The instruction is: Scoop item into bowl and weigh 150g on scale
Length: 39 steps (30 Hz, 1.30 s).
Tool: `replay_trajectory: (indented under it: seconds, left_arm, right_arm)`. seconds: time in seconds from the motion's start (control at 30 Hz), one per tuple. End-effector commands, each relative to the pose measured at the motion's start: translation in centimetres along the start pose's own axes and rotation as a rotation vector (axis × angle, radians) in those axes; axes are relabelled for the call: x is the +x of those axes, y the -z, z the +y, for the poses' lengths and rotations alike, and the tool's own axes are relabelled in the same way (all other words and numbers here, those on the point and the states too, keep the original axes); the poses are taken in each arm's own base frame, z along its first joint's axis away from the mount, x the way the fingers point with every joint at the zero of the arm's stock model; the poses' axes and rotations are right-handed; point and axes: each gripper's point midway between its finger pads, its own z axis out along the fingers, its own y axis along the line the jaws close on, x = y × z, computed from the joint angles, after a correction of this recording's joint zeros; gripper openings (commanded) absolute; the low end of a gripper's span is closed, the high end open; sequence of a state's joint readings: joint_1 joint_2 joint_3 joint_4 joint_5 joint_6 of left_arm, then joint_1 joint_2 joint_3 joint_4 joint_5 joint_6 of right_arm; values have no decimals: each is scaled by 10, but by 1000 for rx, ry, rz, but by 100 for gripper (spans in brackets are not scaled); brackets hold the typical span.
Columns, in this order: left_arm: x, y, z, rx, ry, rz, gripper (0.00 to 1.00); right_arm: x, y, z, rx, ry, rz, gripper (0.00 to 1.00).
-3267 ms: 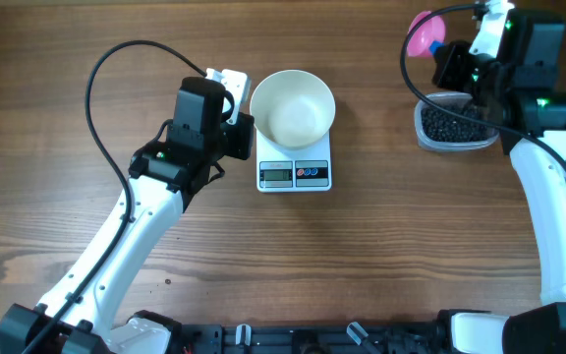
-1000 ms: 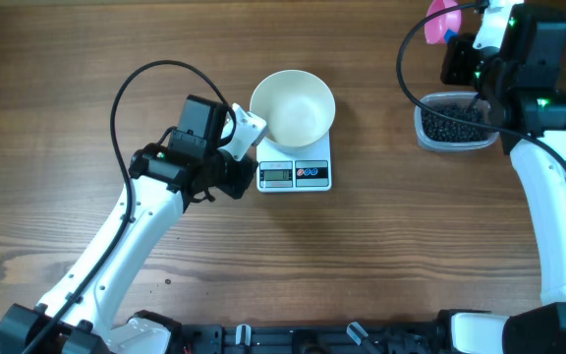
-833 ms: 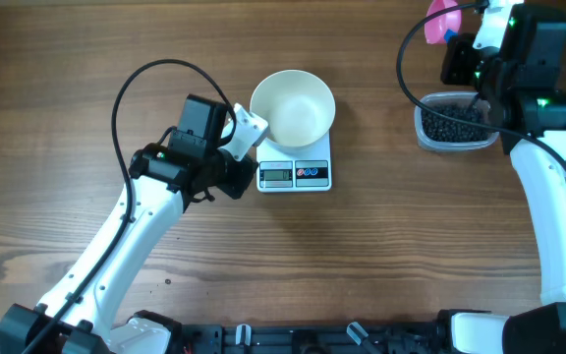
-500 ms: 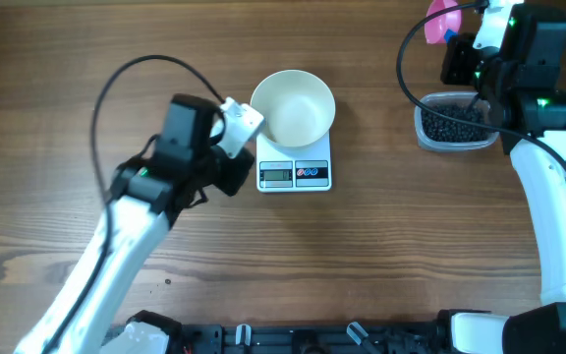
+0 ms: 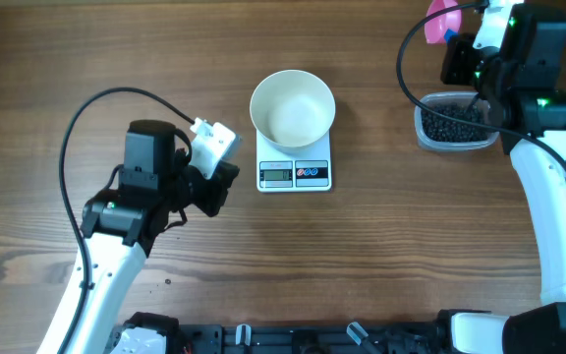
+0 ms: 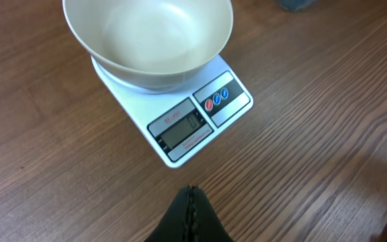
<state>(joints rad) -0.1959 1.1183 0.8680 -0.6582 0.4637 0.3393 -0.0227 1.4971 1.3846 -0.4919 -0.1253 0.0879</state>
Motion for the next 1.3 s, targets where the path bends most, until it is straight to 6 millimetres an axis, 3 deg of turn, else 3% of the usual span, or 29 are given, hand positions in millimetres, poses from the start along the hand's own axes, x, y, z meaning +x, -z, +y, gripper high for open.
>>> replay_trajectory:
  seconds: [0.0, 0.27, 0.6, 0.67, 0.77, 0.83, 1.23, 1.27]
  left_arm:
    - [7, -2, 9, -41, -14, 18, 4]
    - [13, -2, 27, -171, -19, 63, 4]
    - [19, -10, 20, -163, -21, 103, 4]
    - [19, -10, 20, -164, -18, 103, 10]
    - [19, -10, 20, -163, -18, 102, 31]
    - [19, -10, 19, -159, -18, 101, 35]
    - [13, -12, 4, -71, -19, 71, 38]
    - [13, -12, 4, -70, -19, 71, 58]
  right_arm:
    - [-11, 7, 1, 10, 14, -33, 4]
    - [-11, 7, 0, 10, 12, -31, 4]
    - [-11, 7, 1, 10, 12, -32, 4]
    - [-11, 7, 0, 10, 12, -32, 4]
    - [-11, 7, 1, 10, 12, -32, 4]
    - [-11, 7, 1, 10, 12, -32, 4]
    - [-11, 7, 0, 10, 16, -33, 4]
    - [-11, 7, 0, 11, 16, -33, 4]
